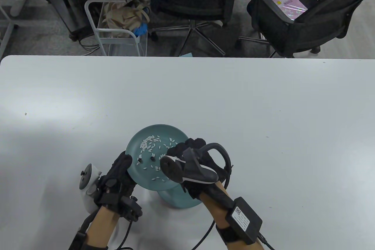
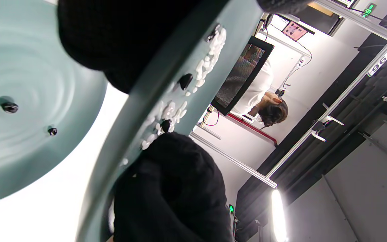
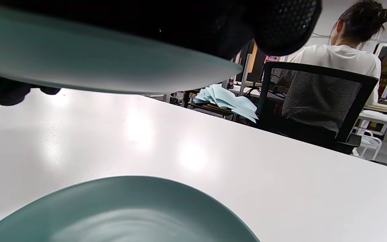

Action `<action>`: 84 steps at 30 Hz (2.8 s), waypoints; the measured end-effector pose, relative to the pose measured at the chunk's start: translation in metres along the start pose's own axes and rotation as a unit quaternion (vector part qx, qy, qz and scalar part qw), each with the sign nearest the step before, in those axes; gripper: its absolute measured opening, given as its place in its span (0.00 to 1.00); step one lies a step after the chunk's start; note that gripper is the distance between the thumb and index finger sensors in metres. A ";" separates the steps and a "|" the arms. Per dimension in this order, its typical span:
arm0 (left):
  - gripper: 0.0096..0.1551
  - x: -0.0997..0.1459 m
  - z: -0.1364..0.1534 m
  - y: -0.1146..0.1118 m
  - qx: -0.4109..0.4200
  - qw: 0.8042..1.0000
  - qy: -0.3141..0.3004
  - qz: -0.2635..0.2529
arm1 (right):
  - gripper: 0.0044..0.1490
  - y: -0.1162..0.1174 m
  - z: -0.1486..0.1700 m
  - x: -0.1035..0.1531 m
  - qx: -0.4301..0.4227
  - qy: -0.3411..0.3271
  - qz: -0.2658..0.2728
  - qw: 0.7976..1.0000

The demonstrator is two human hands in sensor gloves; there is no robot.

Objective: Pick coffee beans with hand pinch into plate

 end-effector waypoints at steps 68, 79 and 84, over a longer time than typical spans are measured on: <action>0.33 0.003 -0.007 0.024 0.056 0.998 -0.002 -0.043 | 0.22 0.087 0.035 -0.007 -0.113 0.012 -0.077 0.991; 0.33 0.003 -0.006 0.024 0.056 0.998 -0.001 -0.041 | 0.22 0.090 0.034 -0.008 -0.117 0.011 -0.079 0.990; 0.33 0.003 -0.006 0.024 0.056 0.998 -0.002 -0.039 | 0.22 0.090 0.035 -0.008 -0.119 0.011 -0.077 0.990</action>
Point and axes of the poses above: the tracker on the back of each hand, its own z axis roughly to the little-finger side, its own x axis roughly from the fingertips to the wrist, y = z × x, the point moved 1 cm from there along -x, roughly from the wrist to the fingertips, and after that the axes turned 7 degrees about -x, right-handed, at the moved point
